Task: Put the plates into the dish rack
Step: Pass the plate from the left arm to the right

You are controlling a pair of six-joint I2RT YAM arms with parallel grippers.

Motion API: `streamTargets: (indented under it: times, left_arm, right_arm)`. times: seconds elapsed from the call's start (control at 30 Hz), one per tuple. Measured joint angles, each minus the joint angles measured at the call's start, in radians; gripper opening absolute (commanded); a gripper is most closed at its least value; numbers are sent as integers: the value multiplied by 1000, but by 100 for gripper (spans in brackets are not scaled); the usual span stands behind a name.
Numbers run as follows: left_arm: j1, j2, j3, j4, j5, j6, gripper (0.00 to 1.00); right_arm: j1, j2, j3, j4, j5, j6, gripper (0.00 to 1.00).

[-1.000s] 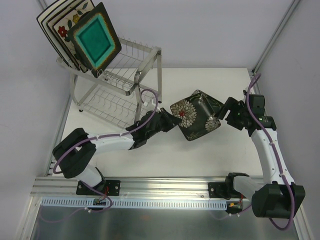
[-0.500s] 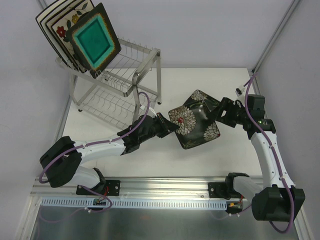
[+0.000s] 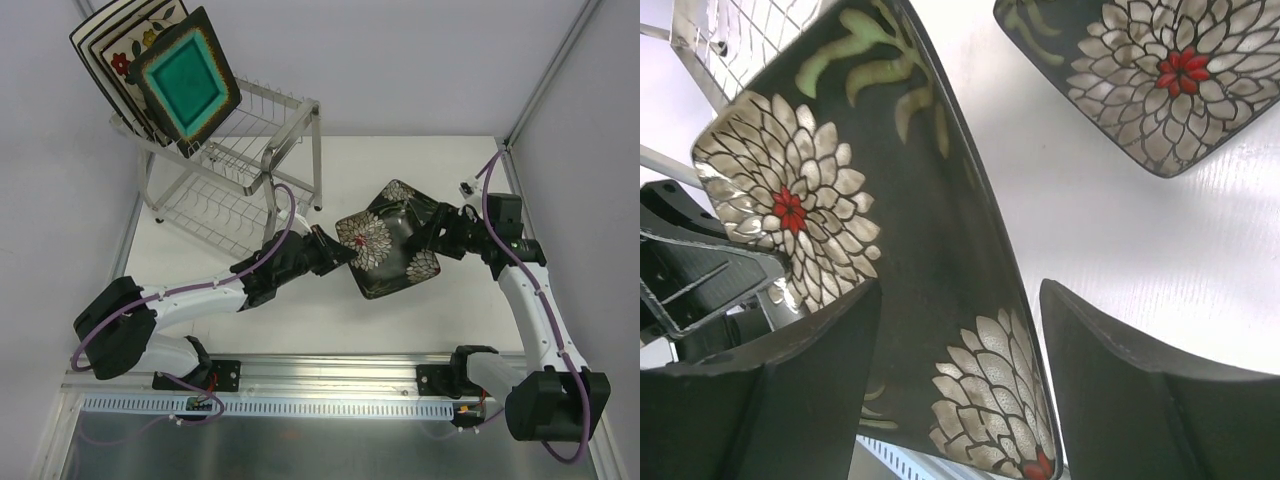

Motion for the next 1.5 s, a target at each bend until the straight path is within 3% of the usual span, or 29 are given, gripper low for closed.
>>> streamTargets:
  times: [0.3, 0.47, 0.53, 0.77, 0.87, 1.13, 1.5]
  left_arm:
    - [0, 10, 30, 18, 18, 3, 0]
    - [7, 29, 39, 14, 18, 2, 0]
    - [14, 42, 39, 13, 12, -2, 0]
    - [23, 97, 53, 11, 19, -41, 1]
    - [28, 129, 75, 24, 34, -48, 6]
    - [35, 237, 133, 77, 102, -58, 38]
    - [35, 298, 202, 149, 212, -79, 72]
  right_arm:
    - [0, 1, -30, -1, 0, -3, 56]
    - [-4, -2, -31, 6, 1, -19, 38]
    - [-7, -6, -30, 8, -2, -24, 26]
    - [-29, -41, -30, 2, 3, -10, 3]
    - [-36, -63, -29, -5, 31, -9, 1]
    - [-45, -146, -26, -42, 114, 0, 0]
    - [-63, -214, 17, -101, 185, 38, 1]
